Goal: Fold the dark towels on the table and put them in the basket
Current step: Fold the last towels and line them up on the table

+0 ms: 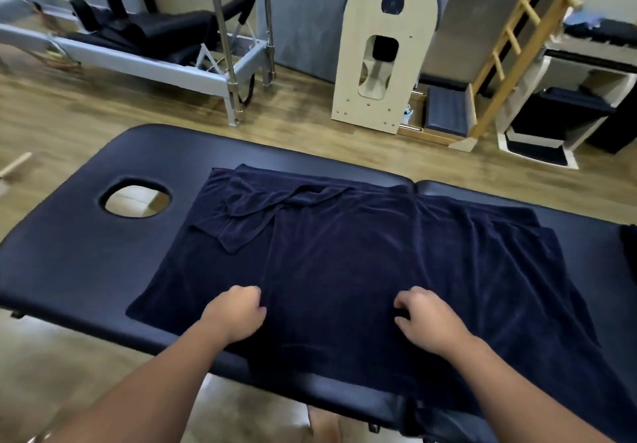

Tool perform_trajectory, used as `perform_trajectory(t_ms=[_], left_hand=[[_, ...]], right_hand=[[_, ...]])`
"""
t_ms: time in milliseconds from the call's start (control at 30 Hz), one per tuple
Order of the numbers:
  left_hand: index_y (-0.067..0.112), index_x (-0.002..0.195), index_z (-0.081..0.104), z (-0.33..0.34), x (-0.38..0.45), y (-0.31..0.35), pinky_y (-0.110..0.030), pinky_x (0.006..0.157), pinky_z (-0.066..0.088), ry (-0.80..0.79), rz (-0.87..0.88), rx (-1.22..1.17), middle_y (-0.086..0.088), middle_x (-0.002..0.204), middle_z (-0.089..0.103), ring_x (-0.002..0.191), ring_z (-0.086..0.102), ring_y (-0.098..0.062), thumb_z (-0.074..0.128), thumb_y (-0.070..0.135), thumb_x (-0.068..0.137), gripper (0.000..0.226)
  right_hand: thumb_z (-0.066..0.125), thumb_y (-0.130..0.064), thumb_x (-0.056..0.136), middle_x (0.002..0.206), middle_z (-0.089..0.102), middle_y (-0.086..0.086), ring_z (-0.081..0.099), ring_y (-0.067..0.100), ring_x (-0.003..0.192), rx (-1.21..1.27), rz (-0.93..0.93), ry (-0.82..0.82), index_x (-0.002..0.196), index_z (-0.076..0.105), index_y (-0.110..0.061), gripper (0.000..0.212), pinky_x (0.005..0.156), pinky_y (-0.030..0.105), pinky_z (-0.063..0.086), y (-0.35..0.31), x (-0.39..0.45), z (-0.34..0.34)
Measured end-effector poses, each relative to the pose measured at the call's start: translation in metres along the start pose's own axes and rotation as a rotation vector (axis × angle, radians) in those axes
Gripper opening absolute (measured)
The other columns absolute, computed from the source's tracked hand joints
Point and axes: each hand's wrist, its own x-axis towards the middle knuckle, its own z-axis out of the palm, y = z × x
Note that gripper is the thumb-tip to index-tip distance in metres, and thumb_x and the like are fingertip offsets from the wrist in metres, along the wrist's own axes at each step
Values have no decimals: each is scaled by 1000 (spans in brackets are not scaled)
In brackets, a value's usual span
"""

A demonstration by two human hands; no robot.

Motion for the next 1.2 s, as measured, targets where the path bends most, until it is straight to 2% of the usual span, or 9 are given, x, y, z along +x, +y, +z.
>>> perform_trajectory(t_ms=[233, 400, 567, 700, 800, 900, 967, 1133, 1200], left_hand=[[18, 103, 48, -10, 1, -72, -44, 86, 50, 247, -276, 90, -5, 117, 43, 112, 46, -29, 56, 34, 91, 21], [21, 138, 29, -21, 5, -93, -52, 98, 42, 210, -512, -53, -7, 139, 34, 128, 38, -33, 66, 53, 81, 75], [23, 128, 36, -27, 11, -101, -53, 93, 43, 253, -638, -144, 0, 126, 48, 123, 47, -28, 70, 66, 75, 76], [26, 106, 55, -33, 15, -116, -46, 89, 40, 170, -654, -104, 6, 108, 53, 115, 45, -23, 70, 66, 80, 50], [29, 91, 53, -38, 14, -124, -39, 86, 35, 206, -571, -211, 11, 97, 49, 104, 40, -18, 73, 58, 81, 37], [28, 85, 45, -41, 7, -134, -36, 81, 34, 293, -514, -484, 10, 78, 53, 81, 50, -13, 81, 44, 76, 41], [33, 91, 48, -44, 3, -143, -37, 86, 42, 308, -547, -652, 12, 83, 57, 80, 54, -10, 83, 40, 70, 42], [34, 87, 59, -49, -1, -152, -41, 99, 44, 127, -574, -495, 14, 86, 72, 88, 64, -8, 74, 45, 75, 22], [34, 88, 62, -49, -2, -154, -44, 98, 48, 141, -552, -612, 17, 83, 72, 86, 66, -6, 75, 46, 68, 27]], right_hand=[[58, -33, 96, 149, 33, -8, 36, 24, 133, -110, -254, 33, 141, 48, -31, 47, 108, 43, 36, -107, 91, -8], [63, -35, 94, 159, 15, 4, 36, 32, 134, -129, -343, 106, 151, 30, -30, 66, 104, 48, 42, -183, 168, -12], [63, -46, 93, 158, 21, 8, 48, 35, 123, -207, -354, 191, 157, 15, -26, 82, 91, 45, 50, -235, 235, -15], [54, -31, 98, 118, 62, 10, 57, 36, 99, -245, -427, 283, 123, 52, -14, 31, 69, 39, 44, -250, 273, -23], [47, -29, 102, 94, 65, 11, 58, 35, 77, -75, -417, 401, 103, 53, -11, 19, 59, 38, 39, -254, 292, -39], [46, -34, 104, 88, 61, 10, 55, 34, 81, 173, -320, 362, 111, 56, -14, 23, 68, 39, 41, -265, 315, -65], [50, -31, 103, 97, 66, 11, 59, 36, 96, 338, -267, 345, 114, 62, -14, 23, 76, 35, 40, -277, 335, -76], [52, -13, 90, 113, 70, 4, 59, 33, 115, 189, -306, -6, 116, 70, -20, 33, 90, 37, 49, -302, 337, -77], [61, -27, 88, 112, 63, -1, 56, 31, 117, 155, -264, -21, 128, 61, -26, 40, 93, 42, 47, -301, 335, -67]])
